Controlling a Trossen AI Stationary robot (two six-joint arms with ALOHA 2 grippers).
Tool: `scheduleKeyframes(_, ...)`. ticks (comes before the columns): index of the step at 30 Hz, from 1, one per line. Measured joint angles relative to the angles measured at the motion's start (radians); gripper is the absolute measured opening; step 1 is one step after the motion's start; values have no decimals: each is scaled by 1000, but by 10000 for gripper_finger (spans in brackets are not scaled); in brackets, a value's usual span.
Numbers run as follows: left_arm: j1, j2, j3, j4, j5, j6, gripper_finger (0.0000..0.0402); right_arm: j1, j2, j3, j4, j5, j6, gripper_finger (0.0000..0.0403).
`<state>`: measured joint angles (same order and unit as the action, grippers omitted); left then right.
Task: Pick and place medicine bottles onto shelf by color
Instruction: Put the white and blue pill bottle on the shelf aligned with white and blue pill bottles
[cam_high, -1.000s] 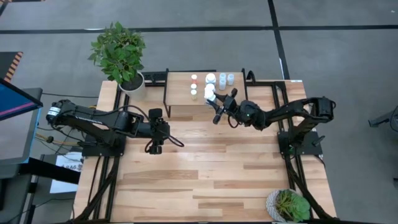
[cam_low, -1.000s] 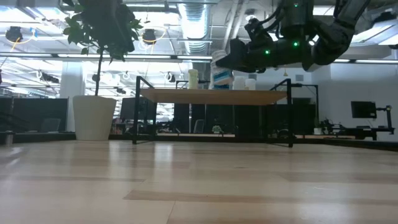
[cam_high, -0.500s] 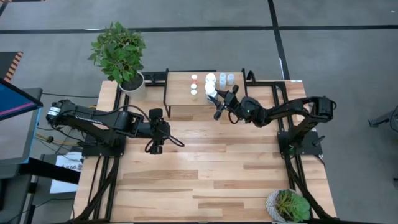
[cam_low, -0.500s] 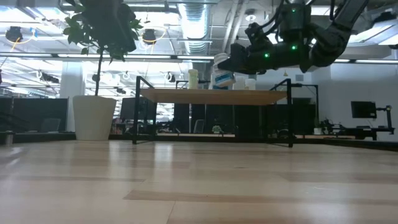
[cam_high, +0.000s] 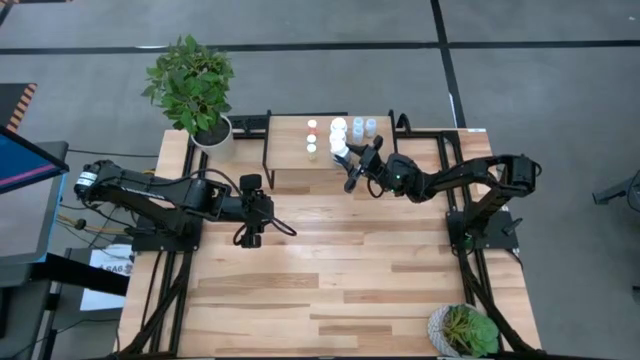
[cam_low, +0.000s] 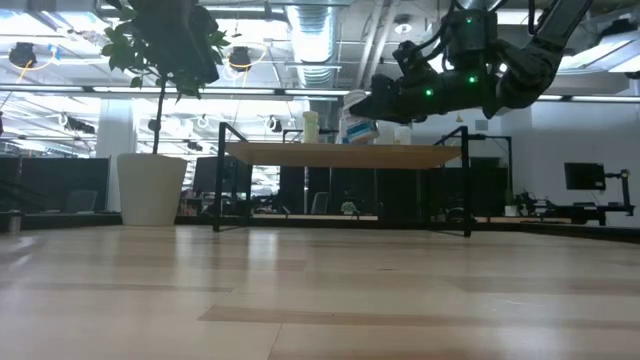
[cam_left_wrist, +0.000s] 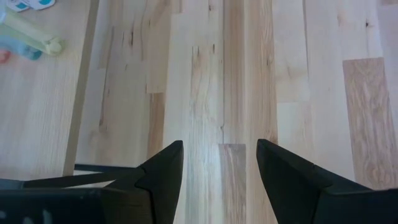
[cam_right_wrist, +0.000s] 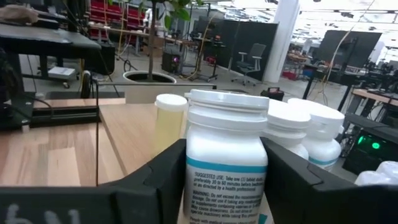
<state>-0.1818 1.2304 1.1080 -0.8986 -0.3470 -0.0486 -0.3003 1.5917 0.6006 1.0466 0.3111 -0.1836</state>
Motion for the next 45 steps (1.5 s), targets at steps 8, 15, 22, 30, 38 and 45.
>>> scheduleKeyframes(8,0,0,0,0,0,0,193,-4,0,0,-6,0,2,242)
scheduleKeyframes(15,0,0,0,0,0,0,193,-4,0,3,-7,1,10,255)
scheduleKeyframes(22,0,0,0,0,0,-1,193,13,0,58,-7,2,-33,255)
scheduleKeyframes(30,0,0,0,0,0,-8,193,39,-75,80,-49,23,-123,256)
scheduleKeyframes(38,0,0,0,0,0,-34,193,143,-292,81,-380,84,-39,255)
scheduleKeyframes(45,0,0,0,10,-3,-26,193,177,-273,80,-703,-57,112,238)
